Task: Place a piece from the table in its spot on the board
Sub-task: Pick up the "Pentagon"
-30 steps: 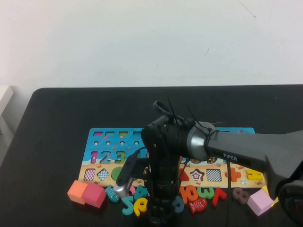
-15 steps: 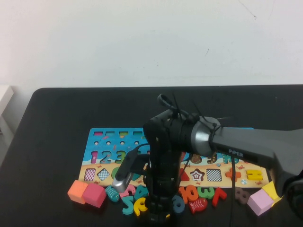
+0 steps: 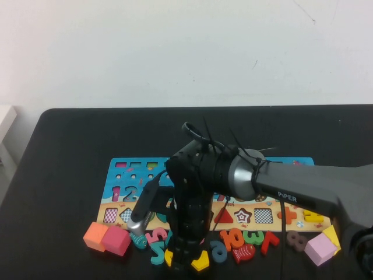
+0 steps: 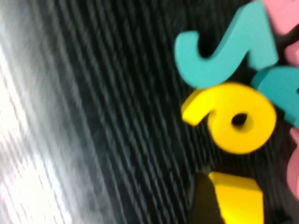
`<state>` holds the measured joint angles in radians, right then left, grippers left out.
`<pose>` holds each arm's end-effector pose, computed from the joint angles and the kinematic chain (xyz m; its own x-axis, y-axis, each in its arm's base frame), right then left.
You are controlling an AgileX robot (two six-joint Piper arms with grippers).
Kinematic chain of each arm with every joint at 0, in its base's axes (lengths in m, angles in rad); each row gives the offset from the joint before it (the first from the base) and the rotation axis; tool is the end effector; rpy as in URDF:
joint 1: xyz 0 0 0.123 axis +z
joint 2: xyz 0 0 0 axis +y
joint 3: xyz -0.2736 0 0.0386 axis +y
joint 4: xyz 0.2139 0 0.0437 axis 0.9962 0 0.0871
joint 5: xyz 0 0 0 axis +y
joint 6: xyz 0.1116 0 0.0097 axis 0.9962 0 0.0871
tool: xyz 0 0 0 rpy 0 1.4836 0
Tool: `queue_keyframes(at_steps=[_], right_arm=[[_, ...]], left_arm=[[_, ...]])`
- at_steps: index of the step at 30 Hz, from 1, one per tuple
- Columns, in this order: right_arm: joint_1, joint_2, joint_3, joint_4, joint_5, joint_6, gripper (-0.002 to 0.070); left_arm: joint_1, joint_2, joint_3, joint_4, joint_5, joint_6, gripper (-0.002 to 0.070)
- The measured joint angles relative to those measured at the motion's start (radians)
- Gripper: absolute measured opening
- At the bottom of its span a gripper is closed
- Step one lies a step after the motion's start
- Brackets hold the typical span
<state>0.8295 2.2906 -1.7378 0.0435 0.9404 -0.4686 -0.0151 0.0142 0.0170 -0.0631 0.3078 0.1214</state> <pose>0.2893 0.3218 0.1177 -0.2842 -0.9447 -0.1635 -0.9550 0.2940 -0.0392 0.0506 -0.0029 0.1746 -0.2460 0.0649 -0.9671 0.0488 0.9973 0.0546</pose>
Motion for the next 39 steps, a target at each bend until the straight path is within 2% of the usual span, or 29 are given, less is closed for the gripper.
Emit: queue_keyframes(at_steps=[31,39], right_arm=[[-0.010,-0.011,0.085,-0.044,-0.045,0.093,0.0458],[-0.014,-0.013,0.088,0.008,-0.060,0.076,0.0469]], left_arm=[[0.000,0.000,0.000,0.000,0.001,0.002,-0.0001],[0.000,0.000,0.000,0.000,0.001,0.002,-0.0001]])
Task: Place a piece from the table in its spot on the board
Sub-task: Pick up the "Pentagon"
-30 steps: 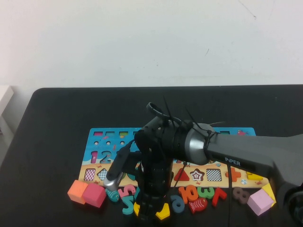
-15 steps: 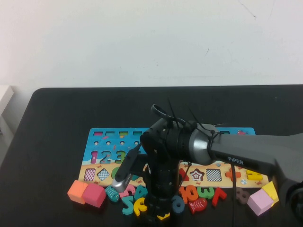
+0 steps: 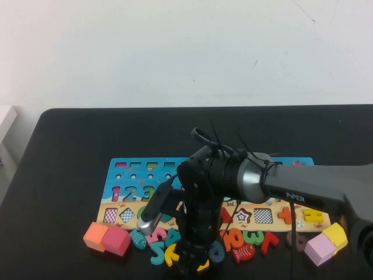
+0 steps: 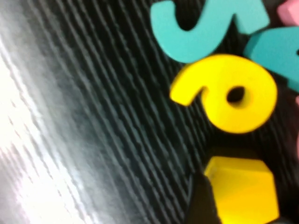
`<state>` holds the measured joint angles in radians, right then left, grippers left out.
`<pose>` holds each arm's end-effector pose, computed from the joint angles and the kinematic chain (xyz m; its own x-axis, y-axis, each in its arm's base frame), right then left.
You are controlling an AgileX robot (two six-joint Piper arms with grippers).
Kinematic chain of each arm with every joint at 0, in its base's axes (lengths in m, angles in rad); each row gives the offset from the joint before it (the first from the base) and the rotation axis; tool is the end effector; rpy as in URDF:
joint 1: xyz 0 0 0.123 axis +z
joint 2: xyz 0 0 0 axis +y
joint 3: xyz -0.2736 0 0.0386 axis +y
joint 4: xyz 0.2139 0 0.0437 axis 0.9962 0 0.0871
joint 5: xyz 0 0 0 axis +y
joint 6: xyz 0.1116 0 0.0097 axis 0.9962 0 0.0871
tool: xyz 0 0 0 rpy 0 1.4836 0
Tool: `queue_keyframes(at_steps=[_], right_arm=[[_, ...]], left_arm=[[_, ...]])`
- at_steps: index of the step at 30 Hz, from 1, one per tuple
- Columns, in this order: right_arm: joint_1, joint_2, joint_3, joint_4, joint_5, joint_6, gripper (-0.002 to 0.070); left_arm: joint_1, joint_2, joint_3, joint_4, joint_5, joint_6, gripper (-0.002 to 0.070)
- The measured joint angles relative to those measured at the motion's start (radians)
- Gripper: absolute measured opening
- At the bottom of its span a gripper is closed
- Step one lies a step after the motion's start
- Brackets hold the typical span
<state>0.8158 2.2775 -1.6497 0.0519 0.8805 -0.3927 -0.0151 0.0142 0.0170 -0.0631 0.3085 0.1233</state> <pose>0.2863 0.3108 0.1051 -0.3767 -0.9134 -0.1541 -0.9234 0.3834 -0.0157 0.0505 -0.0029 0.1745 -0.2466 0.0668 -0.9668 0.0493 0.9972 0.0564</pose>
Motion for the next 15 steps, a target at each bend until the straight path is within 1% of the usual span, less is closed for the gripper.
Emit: queue_keyframes(at_steps=[4,6,15], right_arm=[[0.007,-0.005,0.008,0.022,-0.004,-0.012,0.0515],[0.014,-0.005,0.010,0.022,-0.004,-0.014,0.0524],[0.024,0.000,0.019,0.006,-0.022,-0.008,0.0530]], left_arm=[[0.000,0.000,0.000,0.000,0.000,0.000,-0.0001],[0.000,0.000,0.000,0.000,0.000,0.000,-0.0001],[0.000,0.000,0.000,0.000,0.000,-0.002,-0.0001]])
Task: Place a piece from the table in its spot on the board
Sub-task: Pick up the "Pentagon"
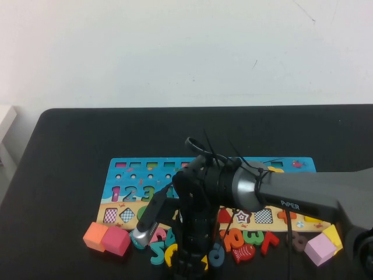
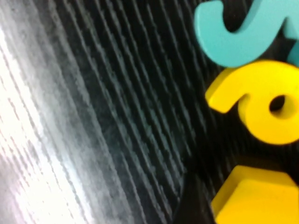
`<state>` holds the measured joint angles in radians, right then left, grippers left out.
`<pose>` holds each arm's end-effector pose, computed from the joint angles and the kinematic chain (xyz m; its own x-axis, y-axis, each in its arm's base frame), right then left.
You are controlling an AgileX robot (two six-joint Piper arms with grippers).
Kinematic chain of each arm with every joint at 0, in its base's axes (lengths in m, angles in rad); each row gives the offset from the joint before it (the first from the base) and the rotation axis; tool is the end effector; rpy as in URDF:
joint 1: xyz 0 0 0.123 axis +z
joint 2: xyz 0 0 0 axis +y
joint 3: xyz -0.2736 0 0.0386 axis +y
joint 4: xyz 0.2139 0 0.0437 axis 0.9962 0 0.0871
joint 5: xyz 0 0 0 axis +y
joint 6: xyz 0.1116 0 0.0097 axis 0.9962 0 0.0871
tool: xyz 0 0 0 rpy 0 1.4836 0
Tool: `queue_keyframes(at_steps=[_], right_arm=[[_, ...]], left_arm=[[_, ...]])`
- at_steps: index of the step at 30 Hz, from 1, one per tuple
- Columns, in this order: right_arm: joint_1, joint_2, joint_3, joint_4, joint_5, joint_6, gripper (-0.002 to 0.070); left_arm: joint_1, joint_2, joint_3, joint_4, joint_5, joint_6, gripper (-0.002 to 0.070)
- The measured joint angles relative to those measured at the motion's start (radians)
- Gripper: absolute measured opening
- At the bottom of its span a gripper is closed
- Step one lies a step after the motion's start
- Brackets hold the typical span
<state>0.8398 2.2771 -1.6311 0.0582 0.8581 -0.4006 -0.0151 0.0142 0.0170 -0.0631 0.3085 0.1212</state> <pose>0.2776 0.3169 0.1016 -0.3514 -0.9225 -0.1595 -0.9336 0.3580 -0.0140 0.0505 -0.0029 0.1745 -0.2467 0.0648 -0.9669 0.0488 0.9973 0.0543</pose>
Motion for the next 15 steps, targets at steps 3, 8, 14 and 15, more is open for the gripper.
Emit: queue_keyframes(at_steps=[3,8,14,15], right_arm=[[0.000,0.012,0.000,-0.003,-0.004,0.003,0.0530],[0.000,0.015,-0.002,-0.009,-0.006,0.033,0.0530],[-0.004,0.016,-0.004,-0.016,-0.004,0.040,0.0433],[-0.005,0.014,-0.004,-0.018,-0.002,0.042,0.0397]], left_arm=[[0.000,0.000,0.000,0.000,0.000,0.000,-0.0001],[0.000,0.000,0.000,0.000,0.000,0.000,-0.0001],[0.000,0.000,0.000,0.000,0.000,0.000,-0.0001],[0.000,0.000,0.000,0.000,0.000,0.000,-0.0001]])
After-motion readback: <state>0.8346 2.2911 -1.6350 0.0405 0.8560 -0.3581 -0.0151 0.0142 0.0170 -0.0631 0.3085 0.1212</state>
